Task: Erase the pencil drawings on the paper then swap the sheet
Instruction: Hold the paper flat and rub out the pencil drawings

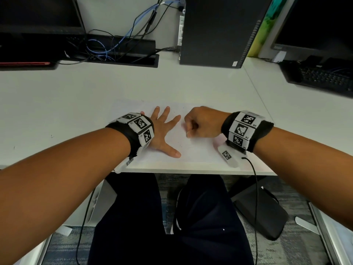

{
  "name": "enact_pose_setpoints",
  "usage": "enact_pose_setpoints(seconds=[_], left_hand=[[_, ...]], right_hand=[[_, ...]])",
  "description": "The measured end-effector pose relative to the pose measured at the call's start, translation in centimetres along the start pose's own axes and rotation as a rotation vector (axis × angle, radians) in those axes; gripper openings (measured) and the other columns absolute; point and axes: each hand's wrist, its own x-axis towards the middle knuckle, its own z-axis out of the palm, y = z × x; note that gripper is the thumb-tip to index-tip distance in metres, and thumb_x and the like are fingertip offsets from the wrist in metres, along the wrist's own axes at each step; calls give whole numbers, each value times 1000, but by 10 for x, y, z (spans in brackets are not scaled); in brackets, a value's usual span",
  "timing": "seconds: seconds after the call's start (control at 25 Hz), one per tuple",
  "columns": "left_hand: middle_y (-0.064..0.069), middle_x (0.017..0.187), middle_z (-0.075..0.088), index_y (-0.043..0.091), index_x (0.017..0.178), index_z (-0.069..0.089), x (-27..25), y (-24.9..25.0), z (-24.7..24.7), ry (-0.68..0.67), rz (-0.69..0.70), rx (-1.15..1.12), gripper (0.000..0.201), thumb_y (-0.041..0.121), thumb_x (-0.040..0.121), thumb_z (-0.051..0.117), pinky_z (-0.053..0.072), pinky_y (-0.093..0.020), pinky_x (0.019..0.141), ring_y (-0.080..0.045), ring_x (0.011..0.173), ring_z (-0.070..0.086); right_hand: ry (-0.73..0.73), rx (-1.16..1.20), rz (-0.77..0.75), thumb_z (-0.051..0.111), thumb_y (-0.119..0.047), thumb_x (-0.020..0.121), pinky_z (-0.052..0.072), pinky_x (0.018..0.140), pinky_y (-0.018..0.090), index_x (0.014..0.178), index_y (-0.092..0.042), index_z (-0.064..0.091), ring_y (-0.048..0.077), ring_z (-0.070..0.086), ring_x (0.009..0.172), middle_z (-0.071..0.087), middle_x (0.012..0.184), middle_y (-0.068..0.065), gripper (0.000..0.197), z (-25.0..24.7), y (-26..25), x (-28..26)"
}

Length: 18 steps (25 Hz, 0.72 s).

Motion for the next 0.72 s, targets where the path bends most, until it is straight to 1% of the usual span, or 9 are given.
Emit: enact_pose_setpoints(seconds=[0.12,0.16,0.24,0.32,0.48,0.6,0.64,0.68,0.72], left_hand=[[1,154,-39,43,143,-32,1,1,0,1,1,11,135,98,49,48,-3,-69,112,-32,144,-29],[1,154,-39,43,143,-32,1,1,0,-1,-4,10,135,98,49,48,-3,-69,112,-32,144,-29],[1,154,-40,43,144,-32,0,2,-2,-4,-10,3,136,98,49,49,-3,-68,112,-32,144,-29],[1,154,-40,43,144,-32,0,2,-1,-2,-7,6,136,98,49,49,-2,-68,112,-32,144,-29],[-2,154,-40,41,144,-32,0,2,-4,-10,-8,23,137,97,50,50,-1,-70,112,-34,144,-30],[-2,154,-39,42,148,-25,3,9,-5,16,45,15,134,96,52,52,-3,-71,110,-33,142,-33],[-2,155,-38,44,149,-20,3,11,-5,19,70,-6,130,96,53,52,-4,-71,110,-32,143,-32],[0,156,-37,47,150,-16,3,14,-4,16,85,-28,127,96,54,51,-4,-71,110,-31,144,-31],[1,157,-36,48,150,-14,4,15,-3,13,89,-34,125,96,54,50,-5,-71,110,-30,144,-30]], right_hand=[[-105,22,-51,71,-23,85,37,56,12,71,-21,62,-4,51,53,56,60,-14,17,9,-5,-7],[-96,34,-48,72,-24,85,37,55,12,70,-21,62,-4,51,52,56,59,-14,18,8,-4,-6],[-22,59,-5,72,-23,85,38,60,17,69,-22,61,-1,51,56,56,61,-13,19,1,4,-2],[11,52,13,71,-20,85,38,62,20,71,-19,61,1,51,58,56,62,-13,17,0,5,-1],[-61,5,-68,70,-21,86,34,56,15,71,-19,60,0,49,56,54,60,-13,18,12,-9,-7],[-58,53,-63,71,-22,86,36,58,15,70,-20,60,0,50,56,56,62,-12,20,13,-4,-9],[-66,71,-68,71,-22,86,37,60,16,69,-21,59,0,50,57,60,66,-10,21,14,-3,-8],[-75,82,-76,72,-23,85,39,62,18,68,-21,59,2,51,59,63,71,-5,22,15,-3,-6],[-68,79,-77,72,-23,85,40,63,20,67,-21,59,4,52,60,64,74,-2,22,13,0,-4]])
